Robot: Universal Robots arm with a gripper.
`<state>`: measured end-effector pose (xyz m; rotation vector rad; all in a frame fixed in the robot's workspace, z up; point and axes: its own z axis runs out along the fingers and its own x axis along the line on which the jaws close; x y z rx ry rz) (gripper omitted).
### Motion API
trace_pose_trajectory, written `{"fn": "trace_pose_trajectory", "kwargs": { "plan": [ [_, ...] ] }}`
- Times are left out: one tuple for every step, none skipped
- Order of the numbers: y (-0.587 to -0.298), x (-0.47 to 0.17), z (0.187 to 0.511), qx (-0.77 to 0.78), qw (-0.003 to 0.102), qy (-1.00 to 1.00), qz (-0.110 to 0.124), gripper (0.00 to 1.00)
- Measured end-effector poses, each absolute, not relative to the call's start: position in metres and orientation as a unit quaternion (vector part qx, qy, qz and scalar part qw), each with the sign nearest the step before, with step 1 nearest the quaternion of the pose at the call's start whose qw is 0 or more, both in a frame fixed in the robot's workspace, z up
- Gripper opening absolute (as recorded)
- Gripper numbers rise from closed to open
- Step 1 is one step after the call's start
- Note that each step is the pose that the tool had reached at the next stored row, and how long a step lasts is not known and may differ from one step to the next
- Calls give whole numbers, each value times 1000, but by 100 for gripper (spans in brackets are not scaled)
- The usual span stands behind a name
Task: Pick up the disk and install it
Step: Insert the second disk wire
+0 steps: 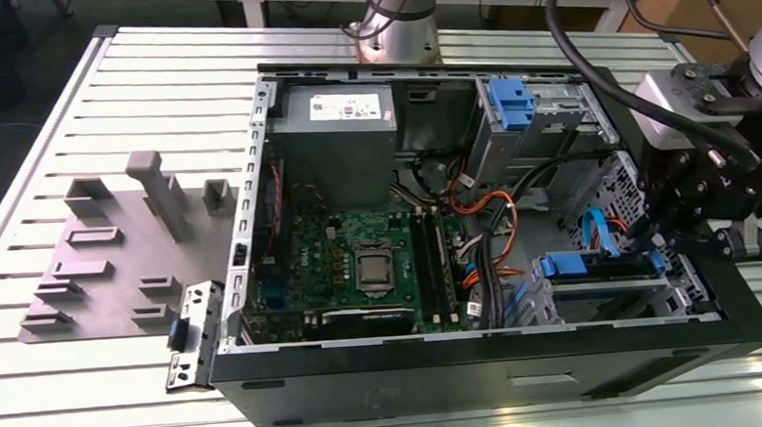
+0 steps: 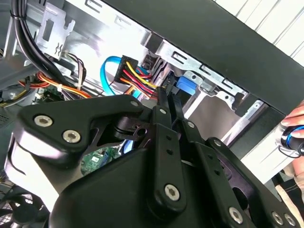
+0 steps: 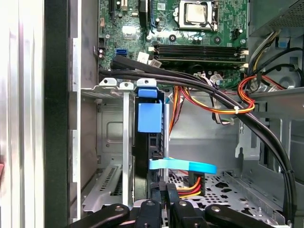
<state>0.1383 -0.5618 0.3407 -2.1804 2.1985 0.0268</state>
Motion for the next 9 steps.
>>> {"fn": "trace_pose_trajectory", "kwargs": {
  "plan": [
    [-562,138,341,-704,23,710,9,17],
    [-563,138,341,-704,23,710,9,17],
    [-564,138,341,-704,23,710,9,17],
    [-564,138,341,-704,23,710,9,17],
    [-565,138,341,-704,23,710,9,17],
    [-565,138,341,-704,23,710,9,17],
    [-565,138,341,-704,23,710,9,17],
    [-565,138,341,-704,23,710,9,17],
    [-565,138,341,-704,23,710,9,17]
  ]
}}
